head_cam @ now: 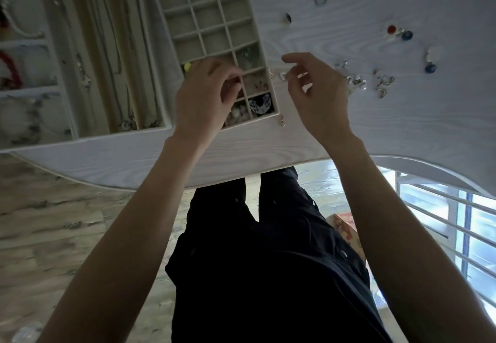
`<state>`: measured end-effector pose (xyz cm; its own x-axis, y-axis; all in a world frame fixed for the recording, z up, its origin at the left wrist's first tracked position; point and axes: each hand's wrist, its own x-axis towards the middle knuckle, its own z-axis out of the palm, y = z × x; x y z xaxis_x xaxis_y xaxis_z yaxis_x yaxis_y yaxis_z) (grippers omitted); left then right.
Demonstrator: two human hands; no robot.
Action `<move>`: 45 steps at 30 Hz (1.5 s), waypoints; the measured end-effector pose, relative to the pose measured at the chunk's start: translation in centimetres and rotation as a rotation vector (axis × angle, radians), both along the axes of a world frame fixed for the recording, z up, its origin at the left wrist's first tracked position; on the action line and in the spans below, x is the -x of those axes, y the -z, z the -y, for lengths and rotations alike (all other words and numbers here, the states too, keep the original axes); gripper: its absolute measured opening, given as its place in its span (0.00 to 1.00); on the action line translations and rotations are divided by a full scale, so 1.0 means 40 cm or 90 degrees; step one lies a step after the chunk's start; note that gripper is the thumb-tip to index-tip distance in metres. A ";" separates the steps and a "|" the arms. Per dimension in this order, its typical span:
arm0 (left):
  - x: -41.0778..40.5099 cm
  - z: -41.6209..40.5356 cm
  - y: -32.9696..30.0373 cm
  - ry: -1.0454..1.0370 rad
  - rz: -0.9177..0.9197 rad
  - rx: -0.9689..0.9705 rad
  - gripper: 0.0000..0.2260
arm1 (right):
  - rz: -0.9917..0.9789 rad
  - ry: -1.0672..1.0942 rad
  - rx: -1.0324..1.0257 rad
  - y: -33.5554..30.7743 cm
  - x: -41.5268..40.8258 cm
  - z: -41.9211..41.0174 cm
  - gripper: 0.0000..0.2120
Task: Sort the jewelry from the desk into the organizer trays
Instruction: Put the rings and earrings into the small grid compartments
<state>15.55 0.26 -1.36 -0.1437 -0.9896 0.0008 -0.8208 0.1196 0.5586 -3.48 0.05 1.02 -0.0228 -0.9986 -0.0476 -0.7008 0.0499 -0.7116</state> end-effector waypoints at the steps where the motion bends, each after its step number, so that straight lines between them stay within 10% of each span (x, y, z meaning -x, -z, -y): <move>1: -0.005 -0.002 0.001 -0.001 0.000 0.003 0.08 | -0.004 0.004 -0.001 0.003 0.009 -0.004 0.12; 20: 0.004 0.024 -0.007 0.107 0.101 0.034 0.09 | 0.109 0.006 -0.024 0.015 -0.045 0.007 0.12; 45: 0.009 0.034 0.012 0.120 0.091 0.071 0.09 | -0.057 0.040 0.005 0.057 -0.074 0.023 0.04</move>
